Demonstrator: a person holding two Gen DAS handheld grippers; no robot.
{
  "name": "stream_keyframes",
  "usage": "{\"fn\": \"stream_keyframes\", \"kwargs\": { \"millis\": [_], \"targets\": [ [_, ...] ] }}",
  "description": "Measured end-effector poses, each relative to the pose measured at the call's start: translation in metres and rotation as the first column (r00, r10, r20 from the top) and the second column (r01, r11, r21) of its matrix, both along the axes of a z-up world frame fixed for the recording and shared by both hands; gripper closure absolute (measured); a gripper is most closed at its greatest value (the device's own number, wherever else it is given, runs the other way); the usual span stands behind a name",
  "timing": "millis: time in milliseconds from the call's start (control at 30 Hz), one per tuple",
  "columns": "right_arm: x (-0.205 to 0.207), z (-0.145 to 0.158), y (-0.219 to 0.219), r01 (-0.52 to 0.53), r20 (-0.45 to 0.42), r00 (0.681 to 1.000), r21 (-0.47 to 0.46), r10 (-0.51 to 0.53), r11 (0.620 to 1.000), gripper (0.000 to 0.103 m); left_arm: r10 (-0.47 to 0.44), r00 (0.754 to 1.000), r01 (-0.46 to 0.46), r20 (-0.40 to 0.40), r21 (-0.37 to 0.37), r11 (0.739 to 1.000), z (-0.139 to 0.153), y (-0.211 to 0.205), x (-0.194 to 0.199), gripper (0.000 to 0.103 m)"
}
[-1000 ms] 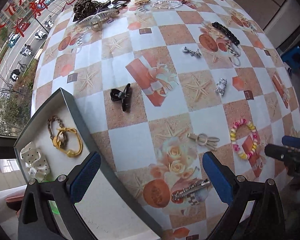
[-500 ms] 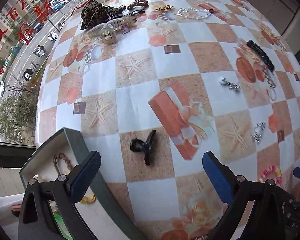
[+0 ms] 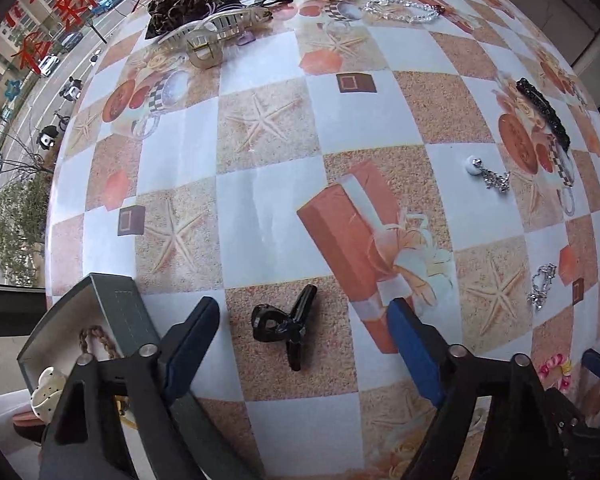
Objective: Organize jewelry
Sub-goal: 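Grasp the black claw clip with the left tool while the right tool grasps the beaded bracelet, then carry the claw clip and pink-and-yellow beaded bracelet with both tools over the tray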
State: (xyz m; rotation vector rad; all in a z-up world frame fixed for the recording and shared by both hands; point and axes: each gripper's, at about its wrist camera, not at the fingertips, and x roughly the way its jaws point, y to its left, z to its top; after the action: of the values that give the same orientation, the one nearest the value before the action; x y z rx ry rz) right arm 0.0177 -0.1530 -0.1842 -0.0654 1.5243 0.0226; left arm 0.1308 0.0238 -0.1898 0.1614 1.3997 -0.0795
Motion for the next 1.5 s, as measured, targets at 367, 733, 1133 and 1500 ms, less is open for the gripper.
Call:
{"fn": "stream_keyframes", "kwargs": {
  "millis": [367,733,1133,1500],
  "targets": [
    [0.007,0.007,0.018,-0.024,0.004,1.0,0.012,0.024,1.0,0.091,-0.027,1.0,0.026,-0.016,-0.051,0.998,0.007,-0.013,-0.006,0.07],
    [0.009,0.03,-0.005,0.05,0.01,0.999,0.093,-0.051,0.994,0.093,-0.007,1.0,0.008,0.01,-0.121,0.993,0.032,0.002,-0.023,0.074],
    [0.017,0.057,-0.02,0.094,0.028,0.995,0.171,-0.1,0.981,0.093,-0.013,0.998,0.024,0.065,-0.169,0.985,0.073,0.006,-0.056,0.074],
    [0.012,0.086,0.002,0.032,0.075,0.996,0.204,-0.048,0.978,0.093,0.055,0.993,-0.033,0.106,-0.197,0.98,0.099,0.043,-0.09,0.074]
  ]
}}
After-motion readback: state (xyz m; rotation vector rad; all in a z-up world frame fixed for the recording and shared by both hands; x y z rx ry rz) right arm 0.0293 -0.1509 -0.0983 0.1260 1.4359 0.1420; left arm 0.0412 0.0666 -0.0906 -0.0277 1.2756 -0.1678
